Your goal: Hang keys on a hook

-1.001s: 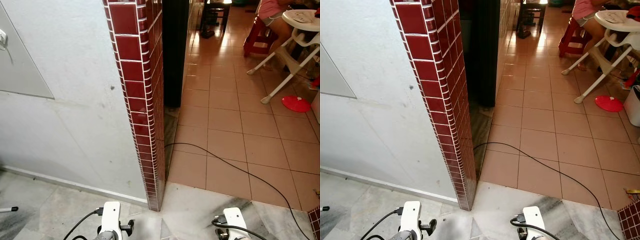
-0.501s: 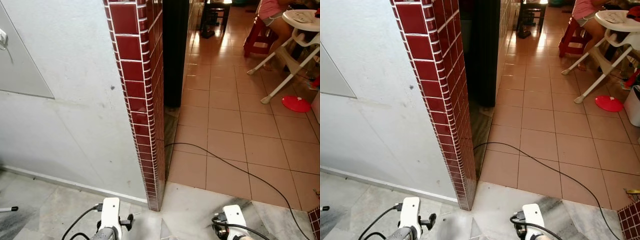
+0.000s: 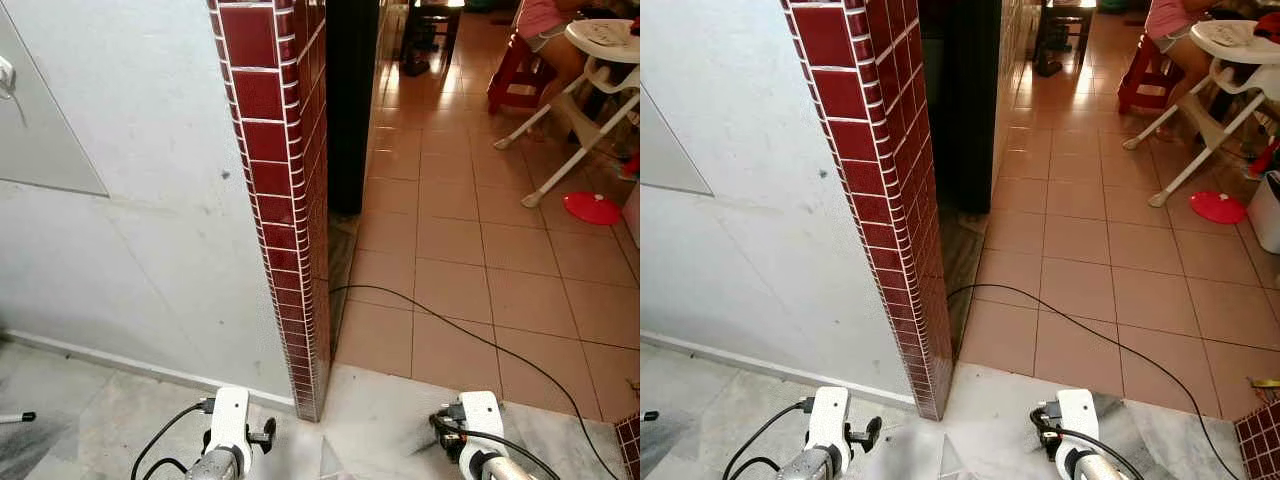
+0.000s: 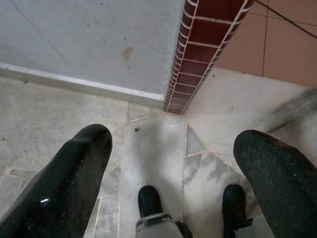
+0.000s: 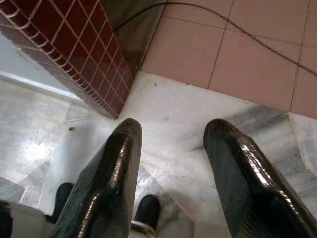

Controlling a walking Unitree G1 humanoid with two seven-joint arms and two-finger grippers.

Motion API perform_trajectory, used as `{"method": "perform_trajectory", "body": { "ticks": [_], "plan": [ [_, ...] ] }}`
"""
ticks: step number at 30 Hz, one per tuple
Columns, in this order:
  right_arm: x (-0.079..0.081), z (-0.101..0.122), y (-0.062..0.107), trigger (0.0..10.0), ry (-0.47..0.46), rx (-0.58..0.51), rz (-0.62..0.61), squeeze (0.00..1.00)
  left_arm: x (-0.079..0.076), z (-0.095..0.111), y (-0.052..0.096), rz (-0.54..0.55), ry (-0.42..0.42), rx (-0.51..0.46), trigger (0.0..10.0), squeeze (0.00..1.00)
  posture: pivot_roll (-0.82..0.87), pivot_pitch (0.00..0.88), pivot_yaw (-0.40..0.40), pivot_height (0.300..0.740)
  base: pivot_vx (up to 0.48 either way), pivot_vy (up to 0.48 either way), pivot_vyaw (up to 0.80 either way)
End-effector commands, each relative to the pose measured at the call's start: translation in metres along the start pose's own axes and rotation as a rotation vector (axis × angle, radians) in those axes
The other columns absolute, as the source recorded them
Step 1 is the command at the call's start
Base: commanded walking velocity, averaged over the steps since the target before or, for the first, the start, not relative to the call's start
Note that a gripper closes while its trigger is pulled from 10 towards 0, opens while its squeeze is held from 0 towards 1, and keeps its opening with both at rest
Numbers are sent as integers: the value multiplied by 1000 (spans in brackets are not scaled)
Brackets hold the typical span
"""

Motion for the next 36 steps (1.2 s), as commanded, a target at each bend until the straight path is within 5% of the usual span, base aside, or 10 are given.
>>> {"method": "perform_trajectory", "body": {
  "ticks": [1,8,18,36],
  "plan": [
    [3,-11,2,10000,-9,52,26,0,3,3,-1,14,21,-4,10000,0,-58,0,9,740,0,0,0],
    [13,-27,3,10000,67,150,38,0,6,-3,1,8,109,18,10000,0,-50,0,8,740,0,0,0],
    [12,-13,-3,10000,131,116,13,0,12,-1,1,15,182,5,10000,0,-42,0,10,740,0,0,0],
    [10,-19,-2,10000,133,146,6,0,8,5,-1,1,197,-5,10000,0,-42,0,4,740,0,200,0]
  ]
}}
Point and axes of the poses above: a point about 5 cm out from each wrist's last joint towards the gripper, its own y axis pointing back from the gripper into the wrist, its own z axis along the axis of the wrist's last joint, x = y × z, the point moved 5 cm from there along -y, pointing out of the wrist towards the gripper, and after that the axes turned 6 degrees about y, right-handed, at the moved point
